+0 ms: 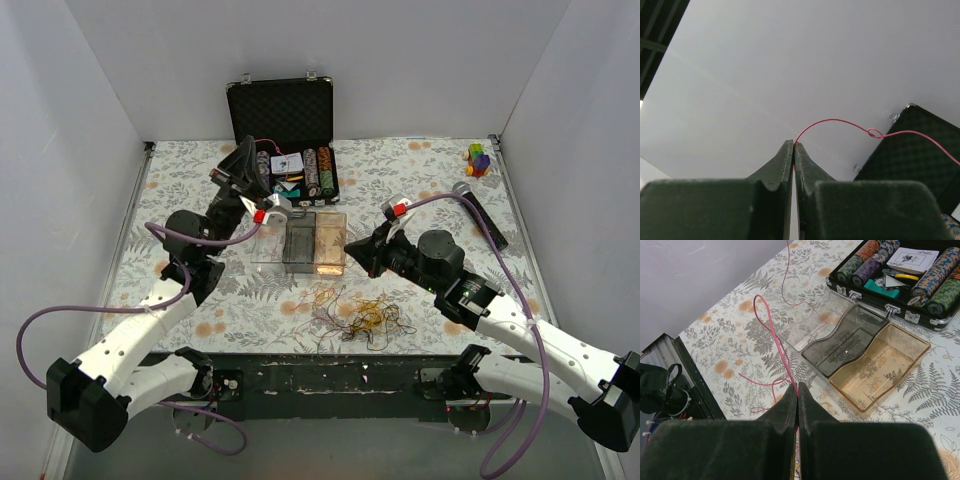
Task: Untangle the cables
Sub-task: Place the cable in the bin.
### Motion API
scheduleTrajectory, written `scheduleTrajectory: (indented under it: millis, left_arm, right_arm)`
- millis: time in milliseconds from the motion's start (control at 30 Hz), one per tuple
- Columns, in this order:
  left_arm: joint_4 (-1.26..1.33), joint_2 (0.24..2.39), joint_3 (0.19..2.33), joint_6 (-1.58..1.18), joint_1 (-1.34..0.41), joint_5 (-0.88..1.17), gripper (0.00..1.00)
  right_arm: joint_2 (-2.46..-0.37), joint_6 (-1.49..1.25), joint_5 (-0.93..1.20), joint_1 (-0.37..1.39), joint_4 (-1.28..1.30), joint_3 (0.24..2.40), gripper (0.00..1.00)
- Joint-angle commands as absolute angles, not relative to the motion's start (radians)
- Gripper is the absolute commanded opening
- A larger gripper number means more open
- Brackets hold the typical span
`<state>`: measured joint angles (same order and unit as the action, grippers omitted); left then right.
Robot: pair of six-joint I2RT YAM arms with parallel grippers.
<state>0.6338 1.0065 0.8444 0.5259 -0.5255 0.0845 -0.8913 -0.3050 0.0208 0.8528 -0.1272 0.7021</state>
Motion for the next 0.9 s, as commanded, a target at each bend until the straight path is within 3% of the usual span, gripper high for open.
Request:
scheduleTrajectory:
  millis: [0, 167, 467, 867]
  left_arm:
    - [0.615, 0.965, 0.799, 0.494, -0.519, 0.051, 0.00]
    - [0.563, 0.957, 0.785, 0.390, -0.518, 0.031, 0.00]
    - [0.342, 0.942, 0.790, -0.063, -0.505, -0.015, 0.00]
    - [0.410, 1.000, 0.802, -0.111, -0.492, 0.057, 0.00]
  right_arm:
    - [-0.871, -0.310, 0.005, 0.851, -0.156, 0.690, 0.01]
    - [-0.871, -0.313, 0.006, 0.850, -0.156, 0.689, 0.01]
    - [-0.870, -0.316, 0.005, 0.848, -0.153, 0.687, 0.01]
    - [-0.882, -0.318, 0.006, 0.841, -0.156, 0.683, 0.01]
